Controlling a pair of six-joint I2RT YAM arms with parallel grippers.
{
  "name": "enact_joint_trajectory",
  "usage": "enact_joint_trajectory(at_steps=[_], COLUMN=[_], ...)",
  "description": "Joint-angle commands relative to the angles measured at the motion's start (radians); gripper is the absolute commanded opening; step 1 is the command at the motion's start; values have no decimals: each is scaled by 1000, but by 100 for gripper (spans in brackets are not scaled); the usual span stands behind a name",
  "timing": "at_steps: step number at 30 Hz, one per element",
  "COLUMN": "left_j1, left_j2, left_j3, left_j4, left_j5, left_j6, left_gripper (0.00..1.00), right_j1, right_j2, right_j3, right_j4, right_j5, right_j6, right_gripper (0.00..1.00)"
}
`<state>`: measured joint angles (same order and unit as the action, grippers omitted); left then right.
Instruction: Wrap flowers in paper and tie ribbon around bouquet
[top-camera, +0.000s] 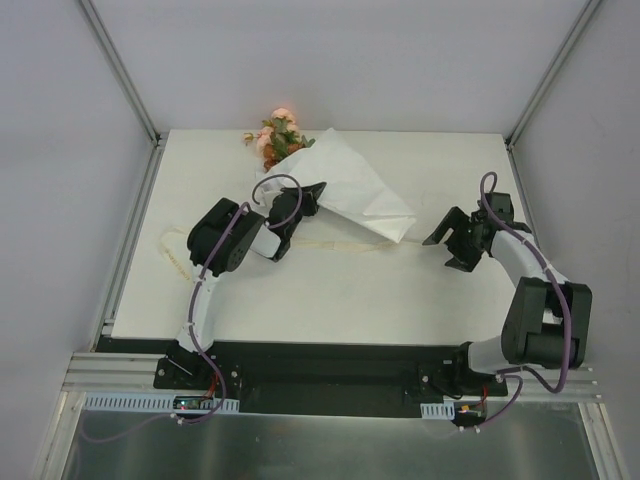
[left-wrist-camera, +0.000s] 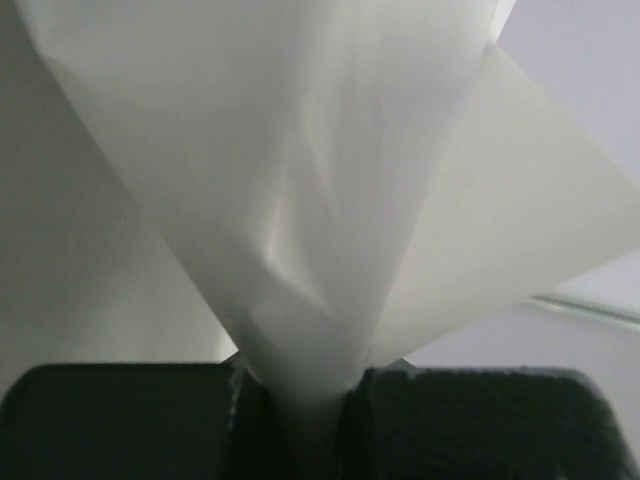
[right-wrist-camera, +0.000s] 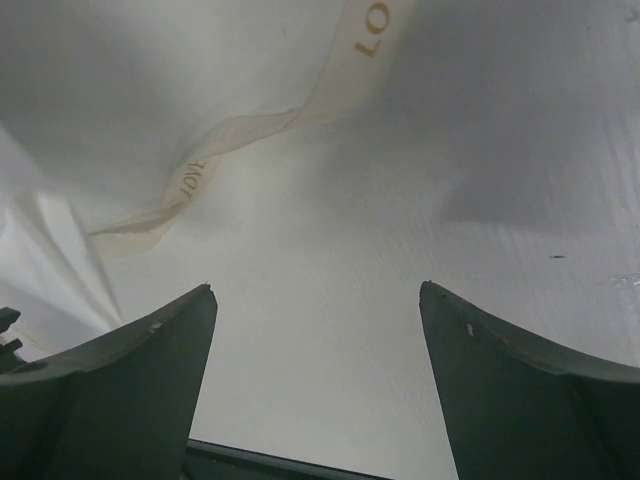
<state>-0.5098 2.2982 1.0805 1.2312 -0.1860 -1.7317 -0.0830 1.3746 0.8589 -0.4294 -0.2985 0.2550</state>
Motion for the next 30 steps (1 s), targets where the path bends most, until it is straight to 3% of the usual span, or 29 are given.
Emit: enact_joint_trajectory(at_steps=[1, 9, 13, 16, 25, 30], left_j1=[39, 151, 197, 197, 206, 206], left_j2=[-101, -249, -278, -247, -230, -243], left_j3=[-77, -266, -243, -139, -27, -65], left_j4=[163, 99, -88, -238, -496, -449], left_j5=[301, 736, 911, 1057, 1047, 982], left_j6=[59, 296, 440, 523, 685, 647], left_gripper=[0, 0, 0, 0, 0, 0], right_j1=[-41, -63, -64, -69, -73, -73], right_j2=[96, 184, 188, 185, 164, 170], right_j3=[68, 147, 150, 150, 155, 155], right_j4=[23, 1, -2, -6, -28, -29], right_j5=[-45, -42, -24, -7, 15, 25], right_j6=[75, 56, 35, 26, -6, -10], right_gripper=[85, 84, 84, 84, 84, 84])
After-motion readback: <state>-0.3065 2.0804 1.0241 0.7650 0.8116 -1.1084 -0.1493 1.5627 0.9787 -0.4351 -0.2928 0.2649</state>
